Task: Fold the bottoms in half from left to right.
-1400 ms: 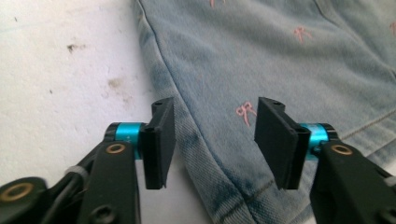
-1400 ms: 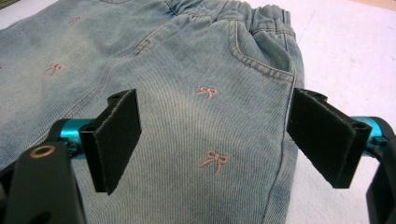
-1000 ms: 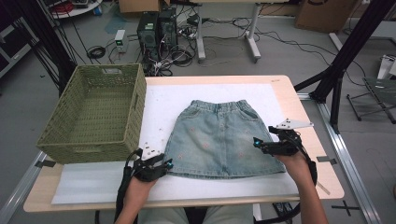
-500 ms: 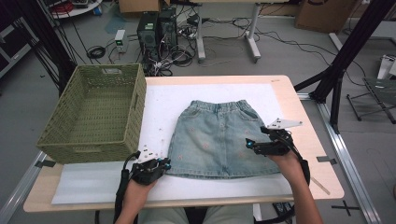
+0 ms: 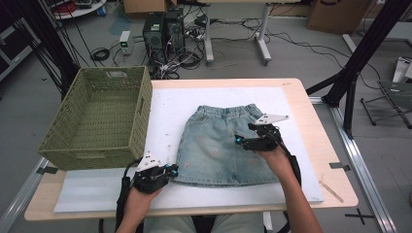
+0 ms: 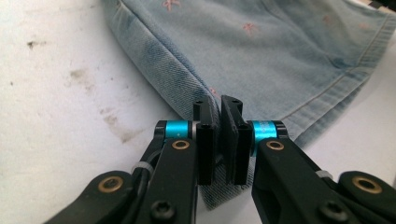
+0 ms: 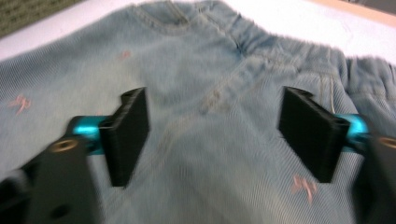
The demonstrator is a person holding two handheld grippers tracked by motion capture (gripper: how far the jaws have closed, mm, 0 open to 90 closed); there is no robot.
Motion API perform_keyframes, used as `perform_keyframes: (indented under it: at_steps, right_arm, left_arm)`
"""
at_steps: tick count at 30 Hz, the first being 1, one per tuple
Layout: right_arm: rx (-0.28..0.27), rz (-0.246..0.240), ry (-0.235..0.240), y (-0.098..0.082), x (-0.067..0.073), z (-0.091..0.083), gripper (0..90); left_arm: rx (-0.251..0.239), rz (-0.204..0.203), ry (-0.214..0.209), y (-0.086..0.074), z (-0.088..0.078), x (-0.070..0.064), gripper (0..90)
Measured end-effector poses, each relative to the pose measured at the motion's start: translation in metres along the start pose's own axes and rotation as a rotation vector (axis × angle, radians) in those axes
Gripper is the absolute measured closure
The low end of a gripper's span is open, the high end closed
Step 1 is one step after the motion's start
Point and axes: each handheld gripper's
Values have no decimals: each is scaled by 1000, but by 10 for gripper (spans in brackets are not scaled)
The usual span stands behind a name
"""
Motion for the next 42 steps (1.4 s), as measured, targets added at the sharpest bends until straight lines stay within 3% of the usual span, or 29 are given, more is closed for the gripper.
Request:
perform_keyframes:
  at_steps: [3,5,10,15,19,24,35,42]
  right_arm:
    - [9,14,12,10,2,10,281]
    - [27,23,45,16,5,14,356]
    - [20,10,97,33,14,27,361]
    - [8,-6,99,52,23,43,274]
    - [29,-16,102,68,29,57,279]
    - [38,-20,147,83,40,72,355]
    - [124,-34,173,105,67,111,408]
    - [195,-53,157,117,82,135,415]
  left_arm:
    - [-24,1,-11,-1,-1,-1,843]
    - [-31,0,-18,-1,0,-2,843]
    - [-54,-8,-29,-1,-1,-3,844]
    - [-81,-10,-37,0,-3,-4,844]
    - [-107,-19,-41,-3,-2,-5,845]
    - [-115,-24,-44,-4,-3,-5,845]
    - [-119,-29,-60,-6,-2,-6,844]
    - [-112,-15,-53,-6,-2,-7,844]
Point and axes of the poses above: each handheld gripper's, and its own axes: z roughly forward along the jaws, y roughly out of its top, x roughly to its left, and after that the axes turned 9 degrees about x, right-handed
